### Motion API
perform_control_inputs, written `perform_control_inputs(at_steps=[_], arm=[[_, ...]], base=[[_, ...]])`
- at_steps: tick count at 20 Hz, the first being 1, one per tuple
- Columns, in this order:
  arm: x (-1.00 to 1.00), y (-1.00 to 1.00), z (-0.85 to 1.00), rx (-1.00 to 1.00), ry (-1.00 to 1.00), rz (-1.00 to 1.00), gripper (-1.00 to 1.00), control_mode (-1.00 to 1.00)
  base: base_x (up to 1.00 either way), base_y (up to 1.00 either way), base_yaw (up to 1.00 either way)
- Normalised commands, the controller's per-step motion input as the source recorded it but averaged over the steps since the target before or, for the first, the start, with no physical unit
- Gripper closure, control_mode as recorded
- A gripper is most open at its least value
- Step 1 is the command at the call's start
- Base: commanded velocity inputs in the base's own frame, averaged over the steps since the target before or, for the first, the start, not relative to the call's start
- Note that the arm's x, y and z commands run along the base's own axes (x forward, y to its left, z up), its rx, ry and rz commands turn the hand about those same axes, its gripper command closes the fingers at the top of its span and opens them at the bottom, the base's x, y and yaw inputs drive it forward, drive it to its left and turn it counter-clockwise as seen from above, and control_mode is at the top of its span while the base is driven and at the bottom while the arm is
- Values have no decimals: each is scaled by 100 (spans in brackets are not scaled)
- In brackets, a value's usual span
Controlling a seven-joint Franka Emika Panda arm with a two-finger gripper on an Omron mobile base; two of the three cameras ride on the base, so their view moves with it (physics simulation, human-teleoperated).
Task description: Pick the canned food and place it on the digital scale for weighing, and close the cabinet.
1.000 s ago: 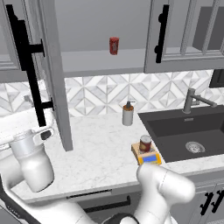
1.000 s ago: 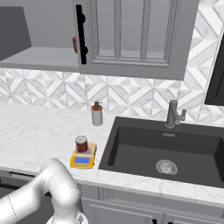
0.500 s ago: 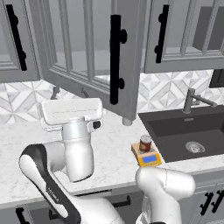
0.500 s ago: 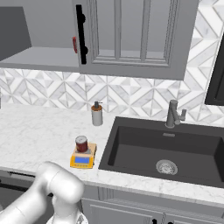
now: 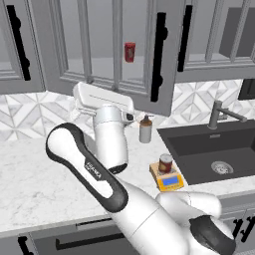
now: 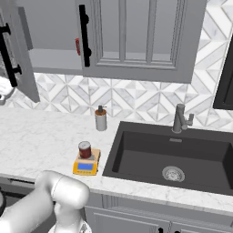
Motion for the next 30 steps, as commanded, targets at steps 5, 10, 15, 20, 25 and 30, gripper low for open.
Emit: perform_control_inputs(at_steps=[5, 10, 15, 20, 25, 30], arm=[[100, -17, 0, 0, 22, 0, -100, -100], [94, -44, 0, 0, 22, 0, -100, -100], [68, -43, -11, -13, -13, -12, -100, -100], [82, -21, -35, -18, -23, -29, -100, -100], [100, -32, -29, 0, 11, -26, -100, -100], [100, -10, -49, 0, 5, -16, -100, -100]], base=[[0, 0, 0], [0, 0, 0], [0, 0, 0], [0, 0, 0], [0, 0, 0], [0, 0, 0]])
